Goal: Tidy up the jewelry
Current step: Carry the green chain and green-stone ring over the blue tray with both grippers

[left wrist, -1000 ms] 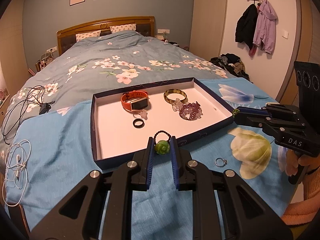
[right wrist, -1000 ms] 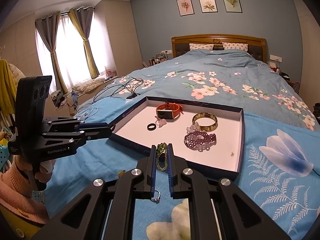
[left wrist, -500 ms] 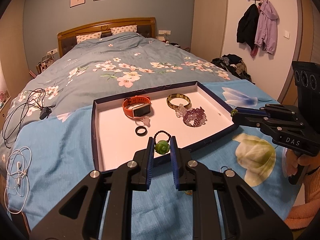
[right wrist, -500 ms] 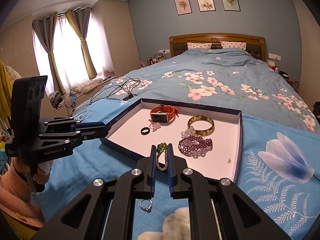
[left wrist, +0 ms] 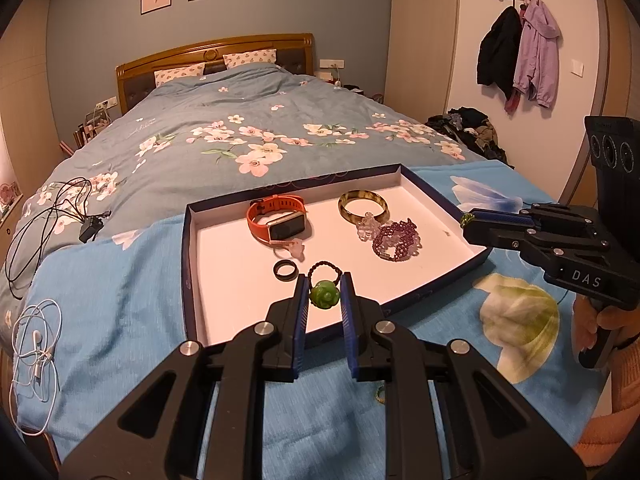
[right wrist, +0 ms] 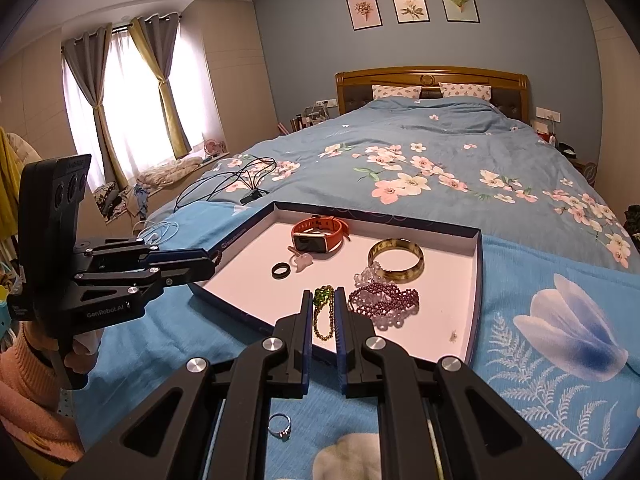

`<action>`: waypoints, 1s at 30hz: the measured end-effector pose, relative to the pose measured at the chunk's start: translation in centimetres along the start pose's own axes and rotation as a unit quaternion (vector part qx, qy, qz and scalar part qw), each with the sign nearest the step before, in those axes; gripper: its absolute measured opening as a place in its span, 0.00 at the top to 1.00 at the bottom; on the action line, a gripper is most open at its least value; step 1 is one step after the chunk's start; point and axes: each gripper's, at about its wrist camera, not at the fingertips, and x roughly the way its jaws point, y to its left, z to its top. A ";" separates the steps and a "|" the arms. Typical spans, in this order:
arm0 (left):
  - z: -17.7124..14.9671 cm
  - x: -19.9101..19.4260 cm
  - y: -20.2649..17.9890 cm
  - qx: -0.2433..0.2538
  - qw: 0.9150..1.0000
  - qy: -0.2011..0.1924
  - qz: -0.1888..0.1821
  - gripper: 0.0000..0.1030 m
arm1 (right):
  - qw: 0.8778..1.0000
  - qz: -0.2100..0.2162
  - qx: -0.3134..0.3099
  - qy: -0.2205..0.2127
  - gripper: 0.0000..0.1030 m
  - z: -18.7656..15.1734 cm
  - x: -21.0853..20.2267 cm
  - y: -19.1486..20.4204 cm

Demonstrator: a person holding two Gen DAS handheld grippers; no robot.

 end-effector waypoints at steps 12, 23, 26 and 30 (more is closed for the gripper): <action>0.8 1.4 0.5 -0.002 1.000 0.003 0.006 0.84 | 1.000 -0.003 -0.002 0.004 0.92 0.4 0.6 -0.3; 0.8 2.6 0.8 -0.007 1.000 0.011 0.005 0.84 | 1.000 -0.013 -0.004 0.019 0.92 1.5 2.6 -1.4; 0.9 2.8 0.8 -0.007 1.000 0.012 0.004 0.84 | 1.000 -0.014 0.000 0.023 0.92 1.6 3.0 -1.7; 1.0 3.3 0.9 -0.008 1.000 0.015 0.006 0.84 | 0.999 -0.017 0.003 0.029 0.92 1.7 3.8 -2.0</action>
